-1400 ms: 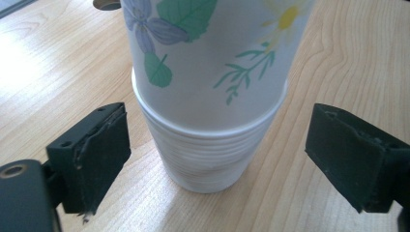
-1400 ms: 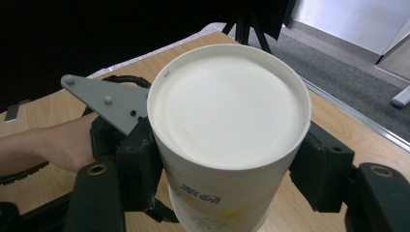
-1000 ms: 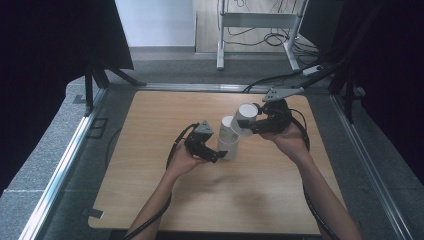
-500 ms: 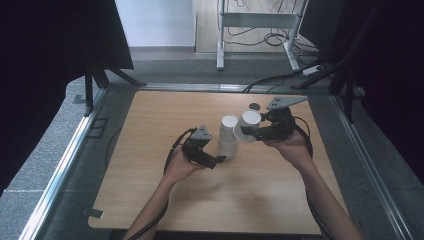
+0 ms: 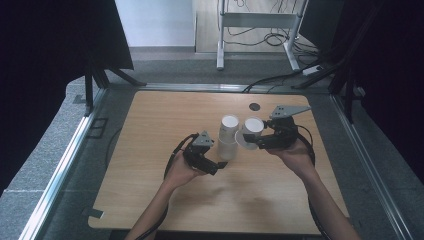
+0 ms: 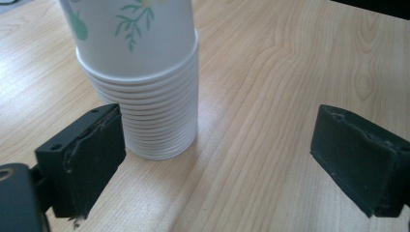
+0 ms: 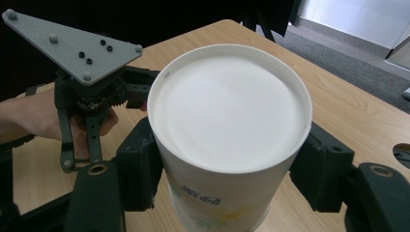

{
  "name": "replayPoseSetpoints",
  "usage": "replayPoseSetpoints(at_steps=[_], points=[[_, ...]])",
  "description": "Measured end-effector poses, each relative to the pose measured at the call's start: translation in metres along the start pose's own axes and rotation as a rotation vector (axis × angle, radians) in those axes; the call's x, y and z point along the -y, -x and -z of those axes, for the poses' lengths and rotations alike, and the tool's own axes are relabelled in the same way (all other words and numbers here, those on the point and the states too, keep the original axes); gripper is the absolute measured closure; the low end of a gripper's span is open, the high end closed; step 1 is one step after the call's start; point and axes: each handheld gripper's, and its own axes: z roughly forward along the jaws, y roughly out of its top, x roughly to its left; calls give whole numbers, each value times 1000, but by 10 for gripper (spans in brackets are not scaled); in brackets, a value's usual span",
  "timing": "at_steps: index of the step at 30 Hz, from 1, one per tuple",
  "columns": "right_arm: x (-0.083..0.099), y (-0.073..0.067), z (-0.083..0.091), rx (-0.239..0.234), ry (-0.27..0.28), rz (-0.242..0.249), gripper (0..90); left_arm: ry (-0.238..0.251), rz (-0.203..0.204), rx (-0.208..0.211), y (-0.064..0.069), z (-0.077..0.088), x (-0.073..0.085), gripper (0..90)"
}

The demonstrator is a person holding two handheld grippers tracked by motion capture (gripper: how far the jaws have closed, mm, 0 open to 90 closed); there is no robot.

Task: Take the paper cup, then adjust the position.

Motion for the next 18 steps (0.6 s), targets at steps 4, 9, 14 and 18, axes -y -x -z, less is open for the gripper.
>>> replayPoseSetpoints(at_steps=[4,9,14,18], points=[[9,-2,1,-2,-2,-10,341,10,-3,0,5,1,1,55],[18,-4,0,-9,-6,-21,341,13,-10,-3,11,1,2,55],[26,-5,-3,-17,-4,-38,341,30,-18,-3,16,2,3,55],[32,-7,-4,-24,0,-52,341,41,-21,2,21,2,4,55]])
